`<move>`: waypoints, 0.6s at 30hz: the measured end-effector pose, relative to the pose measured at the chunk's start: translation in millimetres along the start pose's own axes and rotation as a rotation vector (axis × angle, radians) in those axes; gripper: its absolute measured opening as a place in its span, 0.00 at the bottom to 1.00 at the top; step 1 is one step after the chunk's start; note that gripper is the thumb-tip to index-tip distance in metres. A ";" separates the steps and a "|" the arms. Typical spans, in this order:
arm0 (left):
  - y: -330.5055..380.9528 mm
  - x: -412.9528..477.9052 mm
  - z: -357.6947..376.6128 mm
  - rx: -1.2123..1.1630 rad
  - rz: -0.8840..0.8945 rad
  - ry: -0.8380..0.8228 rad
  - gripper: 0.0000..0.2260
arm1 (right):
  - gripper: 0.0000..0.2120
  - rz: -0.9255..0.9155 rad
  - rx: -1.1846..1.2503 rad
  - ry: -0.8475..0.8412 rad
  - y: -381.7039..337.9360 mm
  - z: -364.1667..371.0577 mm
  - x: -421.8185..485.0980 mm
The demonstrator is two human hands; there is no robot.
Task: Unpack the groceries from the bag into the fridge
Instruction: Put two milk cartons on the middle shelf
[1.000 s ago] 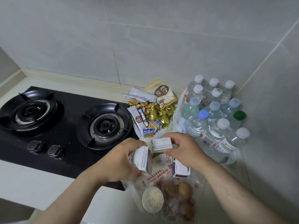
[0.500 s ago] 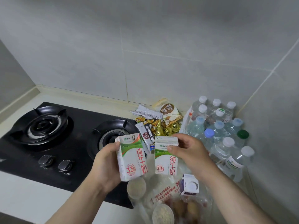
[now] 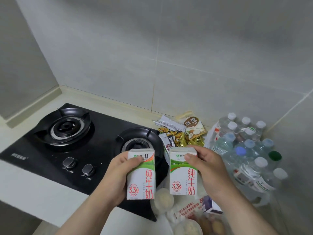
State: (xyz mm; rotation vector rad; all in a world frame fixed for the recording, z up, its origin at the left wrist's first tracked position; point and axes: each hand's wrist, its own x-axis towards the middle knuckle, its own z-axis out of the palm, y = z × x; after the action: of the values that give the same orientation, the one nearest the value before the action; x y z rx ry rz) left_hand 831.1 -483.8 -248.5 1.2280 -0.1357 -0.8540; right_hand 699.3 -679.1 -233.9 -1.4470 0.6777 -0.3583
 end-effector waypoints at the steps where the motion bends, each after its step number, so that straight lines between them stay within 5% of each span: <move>1: 1.5 -4.6 -5.3 0.008 0.022 -0.004 0.09 | 0.10 0.008 0.023 0.007 0.4 6.2 -0.1; 13: 31.1 -73.0 -79.9 0.011 0.209 0.304 0.11 | 0.10 -0.059 0.109 -0.165 -14.9 109.8 -5.2; 18: 37.3 -116.5 -107.7 0.115 0.318 0.454 0.22 | 0.10 -0.097 0.092 -0.326 -24.3 143.7 -18.8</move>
State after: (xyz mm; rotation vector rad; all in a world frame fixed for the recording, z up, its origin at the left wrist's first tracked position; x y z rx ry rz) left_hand 825.5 -324.1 -216.2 1.4332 -0.0112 -0.2833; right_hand 778.1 -557.6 -208.5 -1.4119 0.3253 -0.2184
